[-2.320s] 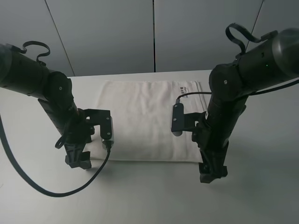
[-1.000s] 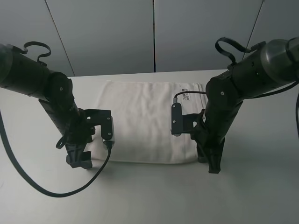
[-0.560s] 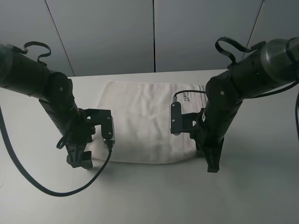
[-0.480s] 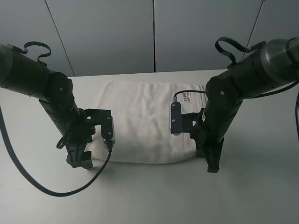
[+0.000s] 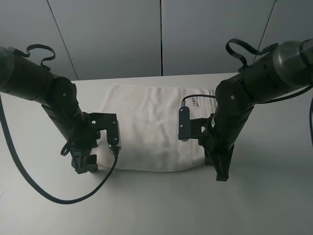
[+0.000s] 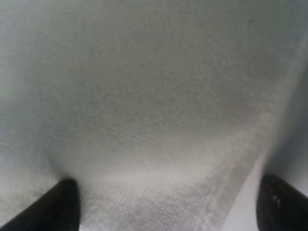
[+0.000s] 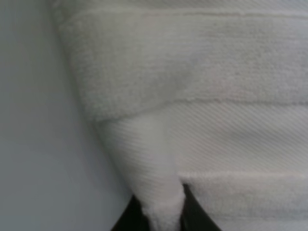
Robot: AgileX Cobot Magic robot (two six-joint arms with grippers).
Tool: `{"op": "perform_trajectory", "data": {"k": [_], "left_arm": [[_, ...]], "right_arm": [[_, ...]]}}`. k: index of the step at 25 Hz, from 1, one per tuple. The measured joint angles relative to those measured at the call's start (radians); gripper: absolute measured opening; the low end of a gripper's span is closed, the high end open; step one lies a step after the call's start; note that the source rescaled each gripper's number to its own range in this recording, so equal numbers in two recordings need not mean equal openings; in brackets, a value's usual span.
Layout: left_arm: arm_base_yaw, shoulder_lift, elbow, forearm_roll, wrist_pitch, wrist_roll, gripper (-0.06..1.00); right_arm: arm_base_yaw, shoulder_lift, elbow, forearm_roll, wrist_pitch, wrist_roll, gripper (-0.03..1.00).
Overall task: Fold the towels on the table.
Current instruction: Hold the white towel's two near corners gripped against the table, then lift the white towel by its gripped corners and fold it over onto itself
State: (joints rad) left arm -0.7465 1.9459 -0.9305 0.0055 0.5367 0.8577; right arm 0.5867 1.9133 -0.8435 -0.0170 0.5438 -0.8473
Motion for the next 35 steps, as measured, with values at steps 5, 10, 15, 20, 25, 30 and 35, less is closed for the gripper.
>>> {"op": "perform_trajectory", "data": {"k": [5,10,15,20,25,30,35], "left_arm": [[0.0,0.0,0.0,0.013,0.0,-0.011,0.19],[0.0,0.0,0.0,0.013,0.01,-0.015,0.0],[0.0,0.0,0.0,0.013,0.021,-0.036,0.0],[0.0,-0.011,0.0,0.01,0.081,-0.044,0.0],[-0.017,-0.043,0.0,0.007,0.145,-0.06,0.0],[-0.039,-0.072,0.0,-0.006,0.204,-0.094,0.0],[-0.071,-0.105,0.0,-0.006,0.251,-0.122,0.0]], "right_arm": [[0.0,0.0,0.0,0.002,-0.006,0.0,0.0],[0.0,0.0,0.0,0.002,-0.009,0.002,0.0],[0.0,0.0,0.0,0.036,-0.013,0.002,0.0],[0.0,0.0,0.0,0.107,0.002,-0.002,0.0],[0.0,-0.044,0.006,0.172,0.073,-0.009,0.0],[0.0,-0.158,0.008,0.203,0.204,-0.013,0.0],[0.01,-0.262,0.008,0.27,0.292,-0.053,0.0]]}}
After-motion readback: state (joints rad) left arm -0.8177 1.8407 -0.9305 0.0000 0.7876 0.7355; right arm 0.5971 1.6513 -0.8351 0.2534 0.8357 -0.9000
